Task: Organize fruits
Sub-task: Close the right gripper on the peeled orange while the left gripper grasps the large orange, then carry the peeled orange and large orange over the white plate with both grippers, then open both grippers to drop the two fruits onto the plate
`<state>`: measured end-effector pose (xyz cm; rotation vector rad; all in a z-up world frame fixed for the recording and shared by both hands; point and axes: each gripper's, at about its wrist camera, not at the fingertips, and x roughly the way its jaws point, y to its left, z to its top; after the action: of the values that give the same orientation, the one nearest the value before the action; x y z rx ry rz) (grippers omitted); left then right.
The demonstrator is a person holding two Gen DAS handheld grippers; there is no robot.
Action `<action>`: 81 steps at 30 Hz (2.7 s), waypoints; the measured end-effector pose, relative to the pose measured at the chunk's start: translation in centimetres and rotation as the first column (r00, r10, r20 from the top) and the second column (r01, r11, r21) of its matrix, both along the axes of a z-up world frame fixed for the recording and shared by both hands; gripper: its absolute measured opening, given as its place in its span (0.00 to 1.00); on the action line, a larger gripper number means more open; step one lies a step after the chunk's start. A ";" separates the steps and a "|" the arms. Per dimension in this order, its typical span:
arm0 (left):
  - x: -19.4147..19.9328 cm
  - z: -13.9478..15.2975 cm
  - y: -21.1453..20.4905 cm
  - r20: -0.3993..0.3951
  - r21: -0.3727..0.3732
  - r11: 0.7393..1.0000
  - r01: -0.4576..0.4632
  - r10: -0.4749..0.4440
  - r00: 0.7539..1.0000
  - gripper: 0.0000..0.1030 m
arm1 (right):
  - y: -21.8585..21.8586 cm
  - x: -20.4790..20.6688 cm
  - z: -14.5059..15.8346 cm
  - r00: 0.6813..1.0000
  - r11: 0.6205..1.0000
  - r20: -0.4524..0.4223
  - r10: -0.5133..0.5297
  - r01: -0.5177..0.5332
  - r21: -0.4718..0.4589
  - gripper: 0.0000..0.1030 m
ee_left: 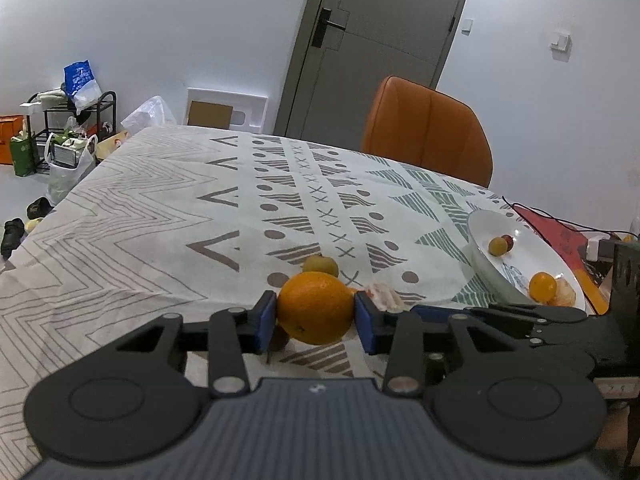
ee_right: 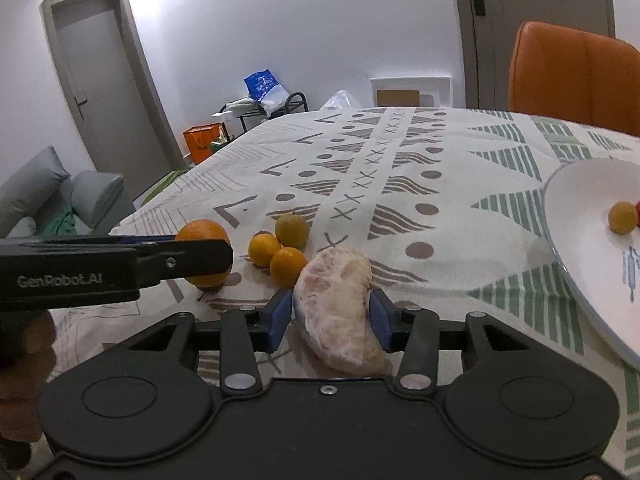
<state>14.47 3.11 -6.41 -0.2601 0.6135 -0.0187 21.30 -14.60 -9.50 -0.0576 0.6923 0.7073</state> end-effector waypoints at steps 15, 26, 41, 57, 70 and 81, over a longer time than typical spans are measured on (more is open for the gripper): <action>1.0 1.1 -2.0 0.031 0.016 0.999 0.031 -0.031 0.999 0.39 | -3.6 -0.5 2.1 0.994 0.993 0.043 -0.096 0.093 0.072 0.35; 2.1 1.8 -4.9 0.051 0.032 0.996 0.086 -0.088 0.995 0.39 | -7.9 -0.3 3.8 0.982 0.977 0.063 -0.178 0.169 0.127 0.35; 3.5 1.7 -8.0 0.045 0.053 0.988 0.146 -0.148 0.988 0.39 | -12.4 1.0 3.1 0.956 0.950 0.050 -0.288 0.279 0.141 0.35; 4.7 1.9 -11.7 0.038 0.084 0.975 0.207 -0.211 0.977 0.39 | -16.5 1.8 2.0 0.926 0.923 0.054 -0.373 0.365 0.124 0.36; 6.1 2.3 -15.7 0.054 0.101 0.954 0.281 -0.288 0.956 0.39 | -18.4 0.1 2.9 0.916 0.911 0.069 -0.396 0.383 0.151 0.42; 7.4 2.7 -17.5 0.069 0.105 0.950 0.294 -0.302 0.951 0.43 | -19.2 -1.3 3.9 0.912 0.908 0.085 -0.400 0.382 0.173 0.43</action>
<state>21.84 -14.34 -3.70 -0.0734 0.5636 -0.2909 19.99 -33.76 -5.63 0.1769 0.5112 0.3626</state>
